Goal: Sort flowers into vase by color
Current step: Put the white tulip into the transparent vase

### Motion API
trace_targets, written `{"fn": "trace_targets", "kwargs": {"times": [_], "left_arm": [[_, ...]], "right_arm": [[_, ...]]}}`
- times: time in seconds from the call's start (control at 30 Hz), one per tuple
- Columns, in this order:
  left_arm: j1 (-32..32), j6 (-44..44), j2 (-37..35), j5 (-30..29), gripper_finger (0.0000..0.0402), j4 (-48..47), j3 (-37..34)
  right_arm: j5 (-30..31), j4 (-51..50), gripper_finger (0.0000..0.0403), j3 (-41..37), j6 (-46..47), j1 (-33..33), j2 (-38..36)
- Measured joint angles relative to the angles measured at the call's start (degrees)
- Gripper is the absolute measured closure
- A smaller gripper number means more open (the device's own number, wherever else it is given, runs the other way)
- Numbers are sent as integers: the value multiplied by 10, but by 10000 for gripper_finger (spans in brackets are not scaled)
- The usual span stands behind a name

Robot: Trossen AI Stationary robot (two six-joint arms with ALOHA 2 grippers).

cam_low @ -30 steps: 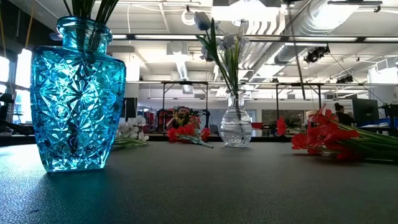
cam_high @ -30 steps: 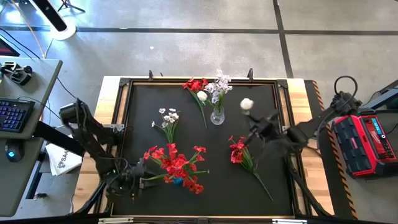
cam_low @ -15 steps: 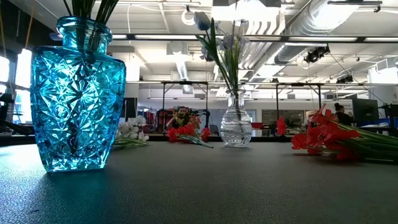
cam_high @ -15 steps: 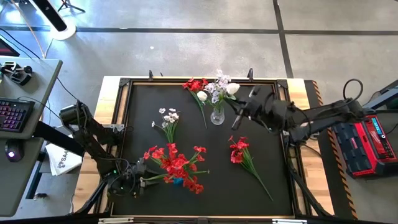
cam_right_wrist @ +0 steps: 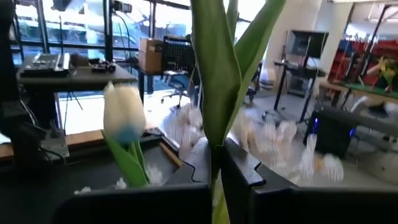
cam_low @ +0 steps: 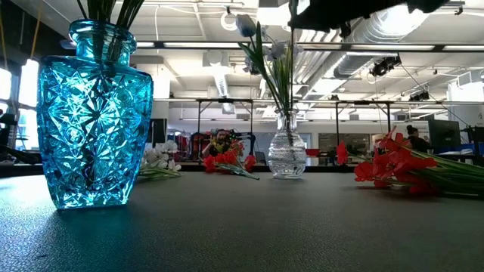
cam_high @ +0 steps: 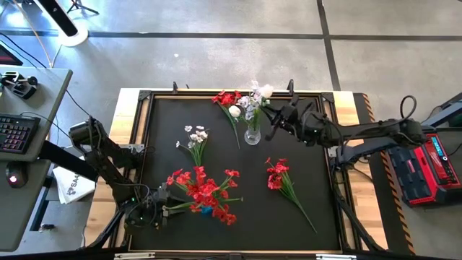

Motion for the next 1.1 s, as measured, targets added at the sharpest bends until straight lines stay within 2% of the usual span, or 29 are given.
{"fn": "trace_targets", "kwargs": {"times": [0.2, 0.3, 0.63, 0.83, 1.0, 1.1], "left_arm": [[0, -1, 0, 0, 225, 0, 0], [0, -1, 0, 0, 225, 3, 0], [0, -2, 0, 19, 225, 9, 0], [0, -1, 0, 21, 225, 10, 0], [0, -1, 0, 21, 225, 9, 0], [0, 10, 0, 21, 225, 8, 0]], "right_arm": [[-19, -1, 400, -27, 32, -4, 0], [-16, -20, 384, -30, 55, -6, 0], [-20, -119, 257, -8, 121, -11, 0], [-45, -281, 214, 77, 151, 0, 0], [-50, -480, 206, 174, 224, 28, 0], [-49, -566, 206, 226, 242, 54, -1]]}}
